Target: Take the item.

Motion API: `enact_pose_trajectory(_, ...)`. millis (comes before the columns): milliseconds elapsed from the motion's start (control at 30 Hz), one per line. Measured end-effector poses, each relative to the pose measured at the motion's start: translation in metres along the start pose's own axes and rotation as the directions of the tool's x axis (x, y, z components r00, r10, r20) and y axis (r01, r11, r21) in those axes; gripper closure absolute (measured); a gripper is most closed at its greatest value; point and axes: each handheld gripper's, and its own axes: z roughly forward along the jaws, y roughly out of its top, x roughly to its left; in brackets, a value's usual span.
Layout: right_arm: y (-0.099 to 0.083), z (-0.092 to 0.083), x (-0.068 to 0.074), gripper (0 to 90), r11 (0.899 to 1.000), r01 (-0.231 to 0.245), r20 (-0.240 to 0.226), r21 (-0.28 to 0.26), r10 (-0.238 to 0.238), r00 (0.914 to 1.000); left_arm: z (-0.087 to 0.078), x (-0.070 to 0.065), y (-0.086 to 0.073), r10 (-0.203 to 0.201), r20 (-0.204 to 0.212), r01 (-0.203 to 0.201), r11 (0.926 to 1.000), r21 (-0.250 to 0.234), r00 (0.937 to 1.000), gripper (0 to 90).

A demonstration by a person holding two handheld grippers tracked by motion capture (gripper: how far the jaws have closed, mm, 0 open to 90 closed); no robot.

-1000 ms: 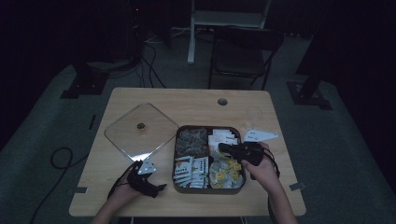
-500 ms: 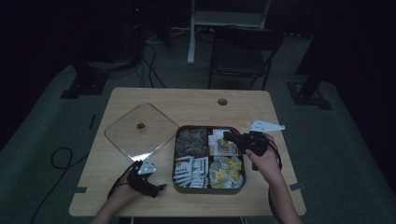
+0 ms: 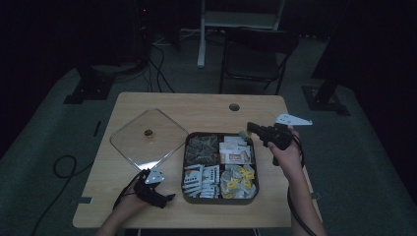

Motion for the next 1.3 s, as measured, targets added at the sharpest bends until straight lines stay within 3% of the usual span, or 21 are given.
enact_pose_trajectory(267,0.011,-0.001,-0.022,90.0,1.000,-0.019,0.060,-0.018,0.020,0.9980,0.000,0.000,0.000,-0.001,0.000,0.001,1.0000,-0.001,1.0000,0.7)
enact_pose_trajectory(533,0.021,-0.003,-0.052,90.0,0.998,-0.047,0.135,-0.053,0.053,0.9893,0.000,0.000,0.000,-0.003,0.001,0.003,1.0000,-0.001,1.0000,0.7)
enact_pose_trajectory(700,0.022,-0.003,-0.063,90.0,0.997,-0.061,0.154,-0.053,0.069,0.9856,0.000,0.000,0.000,-0.003,0.001,0.003,1.0000,-0.001,1.0000,0.7)
enact_pose_trajectory(800,0.021,-0.005,-0.078,90.0,0.995,-0.081,0.196,-0.055,0.090,0.9765,0.000,0.000,0.000,-0.003,0.001,0.003,1.0000,0.000,1.0000,0.7)
enact_pose_trajectory(1067,0.011,-0.001,-0.102,90.0,0.990,-0.135,0.230,-0.050,0.143,0.9627,0.000,0.000,0.000,-0.003,0.001,0.003,1.0000,0.000,1.0000,0.7)
enact_pose_trajectory(1300,-0.011,0.014,-0.124,90.0,0.978,-0.209,0.267,-0.021,0.207,0.9414,0.000,0.000,0.000,-0.003,0.001,0.003,1.0000,0.000,1.0000,0.7)
